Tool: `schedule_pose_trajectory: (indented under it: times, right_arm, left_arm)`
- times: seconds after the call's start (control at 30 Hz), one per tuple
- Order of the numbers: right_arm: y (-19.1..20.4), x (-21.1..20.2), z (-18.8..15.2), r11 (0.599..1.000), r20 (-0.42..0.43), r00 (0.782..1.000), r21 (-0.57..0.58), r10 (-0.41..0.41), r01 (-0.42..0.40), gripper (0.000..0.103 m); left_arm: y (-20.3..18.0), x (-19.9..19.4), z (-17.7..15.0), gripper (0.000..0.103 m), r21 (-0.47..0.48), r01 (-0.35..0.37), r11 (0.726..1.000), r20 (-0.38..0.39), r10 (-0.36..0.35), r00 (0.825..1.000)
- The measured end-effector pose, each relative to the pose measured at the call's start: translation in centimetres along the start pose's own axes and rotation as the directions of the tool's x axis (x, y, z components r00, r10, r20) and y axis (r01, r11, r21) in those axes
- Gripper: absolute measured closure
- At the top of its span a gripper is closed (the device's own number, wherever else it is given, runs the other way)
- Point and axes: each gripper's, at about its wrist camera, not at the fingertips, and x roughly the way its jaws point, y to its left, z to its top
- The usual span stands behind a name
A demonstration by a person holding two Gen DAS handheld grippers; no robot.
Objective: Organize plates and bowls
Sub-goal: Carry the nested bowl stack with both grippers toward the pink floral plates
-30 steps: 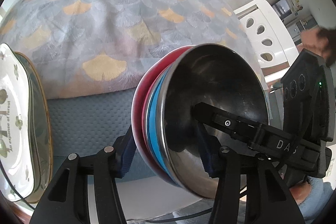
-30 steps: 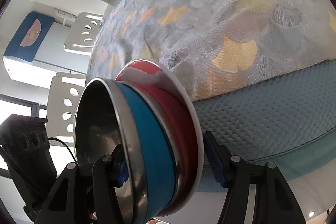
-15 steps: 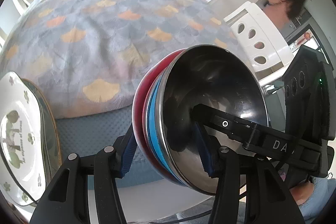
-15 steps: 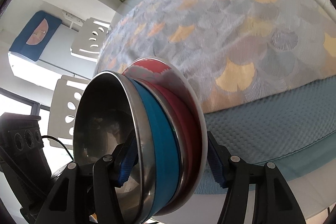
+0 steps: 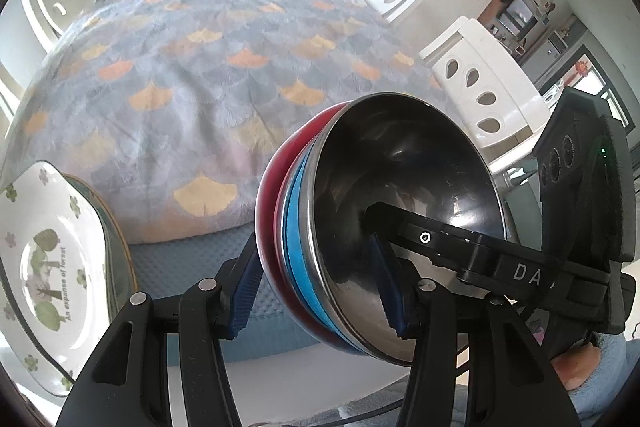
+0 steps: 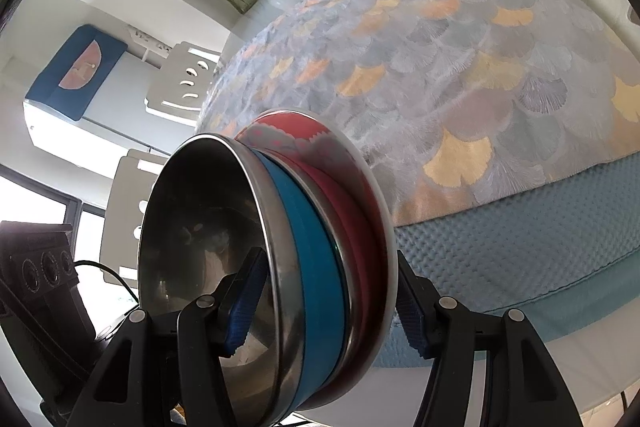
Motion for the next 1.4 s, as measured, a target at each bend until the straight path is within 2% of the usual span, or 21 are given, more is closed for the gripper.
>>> schedule_pose_trajectory:
  times: [0.53,1.0,1.4]
  right_arm:
    - [2.0,0.2,0.2,1.0,0.018,1.0,-0.019,0.007,-0.007,0.044]
    - [4.2,1.8,-0.9,1.0,0.005,1.0,-0.03,0.008,-0.008,0.044]
    - [6.4,3.1,-1.9,0.999,0.0,1.0,-0.044,0.023,-0.023,0.044]
  left_arm:
    - [0.8,-1.6,0.4,0.054,0.02,-0.02,1.0,0.035,0.019,0.999]
    - [3.4,-3.5,-0.2,0.054,-0.006,-0.018,1.0,0.06,0.018,0.998]
    - [5.5,-5.4,-1.0,0.054,-0.006,-0.044,0.999,0.083,0.045,0.996]
